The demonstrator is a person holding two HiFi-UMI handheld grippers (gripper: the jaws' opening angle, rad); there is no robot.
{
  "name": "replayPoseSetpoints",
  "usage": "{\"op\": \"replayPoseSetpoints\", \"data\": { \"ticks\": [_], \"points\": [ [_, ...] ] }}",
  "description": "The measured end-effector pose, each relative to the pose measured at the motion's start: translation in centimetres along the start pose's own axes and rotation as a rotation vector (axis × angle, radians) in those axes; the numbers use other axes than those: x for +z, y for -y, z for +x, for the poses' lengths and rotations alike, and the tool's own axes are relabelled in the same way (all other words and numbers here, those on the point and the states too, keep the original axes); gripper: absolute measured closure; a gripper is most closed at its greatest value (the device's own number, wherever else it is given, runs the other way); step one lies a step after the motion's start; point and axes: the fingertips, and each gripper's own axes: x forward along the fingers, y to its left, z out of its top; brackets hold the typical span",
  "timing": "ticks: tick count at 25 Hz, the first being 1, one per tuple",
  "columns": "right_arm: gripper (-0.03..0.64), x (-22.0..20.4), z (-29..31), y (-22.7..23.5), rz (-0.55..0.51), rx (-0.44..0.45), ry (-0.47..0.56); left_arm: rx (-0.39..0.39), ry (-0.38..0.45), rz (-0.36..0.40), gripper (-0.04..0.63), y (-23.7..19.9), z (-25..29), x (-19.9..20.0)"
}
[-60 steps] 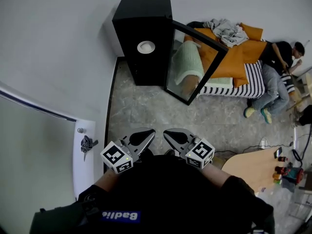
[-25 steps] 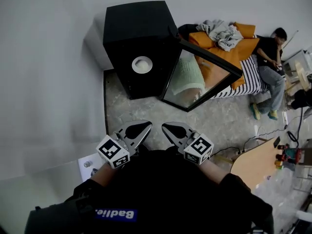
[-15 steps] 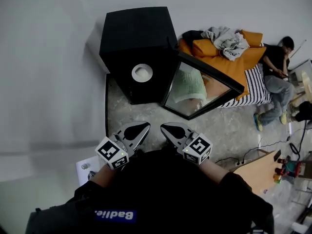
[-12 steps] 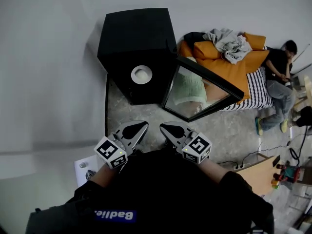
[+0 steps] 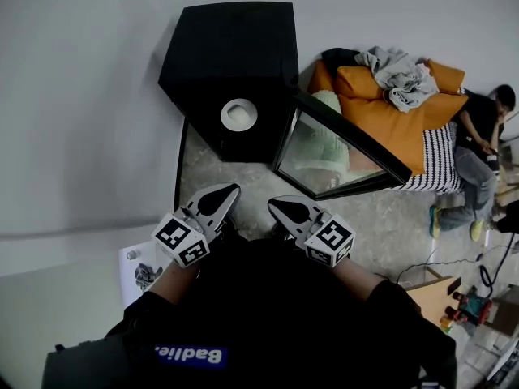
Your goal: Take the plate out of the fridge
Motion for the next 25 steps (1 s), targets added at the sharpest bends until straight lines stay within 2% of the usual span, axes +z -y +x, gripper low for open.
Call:
{"op": "replayPoseSetpoints", "data": {
  "ticks": [6,16,19,25],
  "points": [
    [0.62,2.0,0.4,1.2,-0.005,-0.072,0.036,-0.024,0.0,-0.017,0.588,-1.9,0.2,0.9],
    [0.62,2.4,2.5,1.3,0.006,-0.135,0.033,-0.068,-0.018,-0.047,0.588,-5.9,0.5,0.9],
    [0.62,2.3,2.9,1.4,0.007,-0.153,0.025,-0.072,-0.009,-0.09,0.588,-7.1,0.6,0.6],
    [0.62,2.2,3.9,1.7,0.007,-0.182,0.013,-0.055,0.002,-0.23,0.588,-10.9,1.1,-0.8]
  ]
}}
